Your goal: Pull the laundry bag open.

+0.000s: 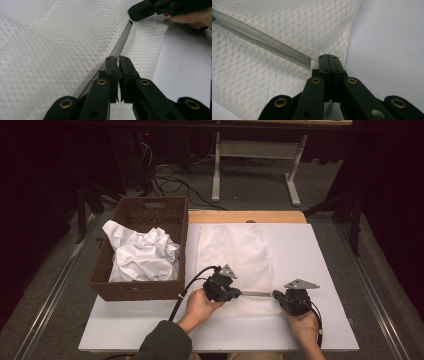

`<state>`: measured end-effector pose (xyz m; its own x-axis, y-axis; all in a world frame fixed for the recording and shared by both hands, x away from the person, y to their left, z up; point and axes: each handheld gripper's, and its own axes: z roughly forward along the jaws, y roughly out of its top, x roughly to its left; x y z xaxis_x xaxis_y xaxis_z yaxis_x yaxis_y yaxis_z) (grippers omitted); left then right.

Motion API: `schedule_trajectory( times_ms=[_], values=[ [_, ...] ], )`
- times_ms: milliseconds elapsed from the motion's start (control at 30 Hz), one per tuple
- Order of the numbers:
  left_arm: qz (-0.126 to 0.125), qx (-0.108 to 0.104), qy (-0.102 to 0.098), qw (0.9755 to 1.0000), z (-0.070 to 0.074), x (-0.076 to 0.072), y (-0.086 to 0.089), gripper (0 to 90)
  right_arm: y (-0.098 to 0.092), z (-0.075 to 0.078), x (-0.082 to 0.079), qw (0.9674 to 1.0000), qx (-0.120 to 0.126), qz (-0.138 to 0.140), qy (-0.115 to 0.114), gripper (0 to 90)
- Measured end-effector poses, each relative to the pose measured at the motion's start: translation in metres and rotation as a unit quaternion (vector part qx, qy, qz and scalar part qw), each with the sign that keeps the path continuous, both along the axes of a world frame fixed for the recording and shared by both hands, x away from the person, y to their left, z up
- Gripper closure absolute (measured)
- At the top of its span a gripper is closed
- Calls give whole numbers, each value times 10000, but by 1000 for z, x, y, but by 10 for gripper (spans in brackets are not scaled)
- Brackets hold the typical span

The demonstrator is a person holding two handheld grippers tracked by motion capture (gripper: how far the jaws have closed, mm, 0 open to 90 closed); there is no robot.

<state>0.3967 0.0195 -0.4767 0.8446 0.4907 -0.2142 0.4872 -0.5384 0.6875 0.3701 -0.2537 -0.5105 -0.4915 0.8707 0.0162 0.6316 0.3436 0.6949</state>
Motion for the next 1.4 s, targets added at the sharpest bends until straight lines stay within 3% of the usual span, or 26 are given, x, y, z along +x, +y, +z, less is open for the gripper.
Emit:
schedule_trajectory(
  times_ms=[1400],
  values=[
    [21, -73, 19, 10000, -3, -2, 16, 865, 0, 0, 0, 10000, 42, -28, 36, 900]
  ],
)
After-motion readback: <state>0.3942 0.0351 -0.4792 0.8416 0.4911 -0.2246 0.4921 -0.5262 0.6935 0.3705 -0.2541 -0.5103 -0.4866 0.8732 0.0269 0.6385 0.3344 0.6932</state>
